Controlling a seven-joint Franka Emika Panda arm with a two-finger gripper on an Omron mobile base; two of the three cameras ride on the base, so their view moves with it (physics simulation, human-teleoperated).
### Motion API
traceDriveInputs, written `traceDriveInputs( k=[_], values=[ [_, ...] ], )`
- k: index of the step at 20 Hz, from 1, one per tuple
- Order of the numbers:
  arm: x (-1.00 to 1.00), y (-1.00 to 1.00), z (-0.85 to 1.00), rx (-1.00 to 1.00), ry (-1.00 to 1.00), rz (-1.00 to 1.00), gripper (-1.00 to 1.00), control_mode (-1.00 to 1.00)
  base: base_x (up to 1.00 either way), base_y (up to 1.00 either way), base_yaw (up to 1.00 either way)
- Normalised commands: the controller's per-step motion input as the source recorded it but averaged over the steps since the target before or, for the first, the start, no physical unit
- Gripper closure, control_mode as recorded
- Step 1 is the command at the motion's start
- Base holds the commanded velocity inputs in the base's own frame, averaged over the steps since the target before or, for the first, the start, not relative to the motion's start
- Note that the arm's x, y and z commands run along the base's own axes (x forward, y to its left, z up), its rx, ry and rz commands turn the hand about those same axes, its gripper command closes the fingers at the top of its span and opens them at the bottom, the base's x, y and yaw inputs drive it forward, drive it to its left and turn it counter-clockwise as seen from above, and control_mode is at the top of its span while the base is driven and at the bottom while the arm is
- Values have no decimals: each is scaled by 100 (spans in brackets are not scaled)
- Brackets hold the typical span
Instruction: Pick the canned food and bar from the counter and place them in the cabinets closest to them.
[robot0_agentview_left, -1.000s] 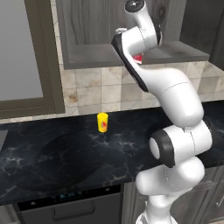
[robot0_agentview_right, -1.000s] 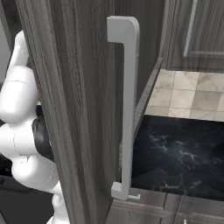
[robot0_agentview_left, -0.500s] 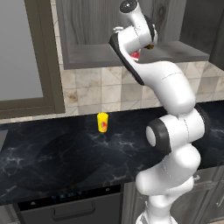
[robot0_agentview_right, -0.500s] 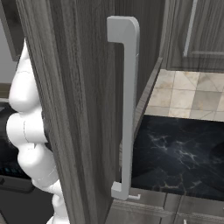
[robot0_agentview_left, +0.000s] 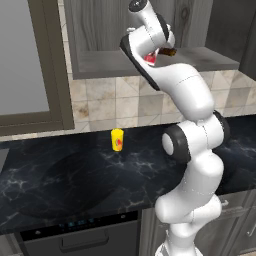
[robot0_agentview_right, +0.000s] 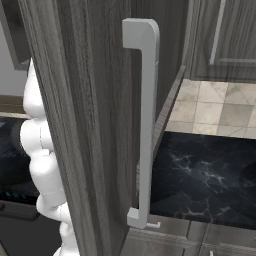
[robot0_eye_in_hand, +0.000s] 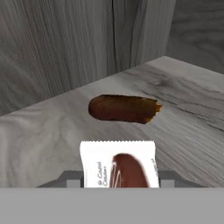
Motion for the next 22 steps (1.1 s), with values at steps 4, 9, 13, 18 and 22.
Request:
traceDriveInputs(
  k=[4,9,13,18,22],
  values=[
    [0,0,0,0,0,0,-100,-100,0,0,0],
    [2,0,-1,0,0,0,-100,-100,0,0,0],
    [2,0,1,0,-2,0,-100,-100,0,0,0],
    [-35,4,7,0,-8,0,-100,-100,0,0,0],
    [-81,20,3,-3,-12,2,-100,-100,0,0,0]
  ],
)
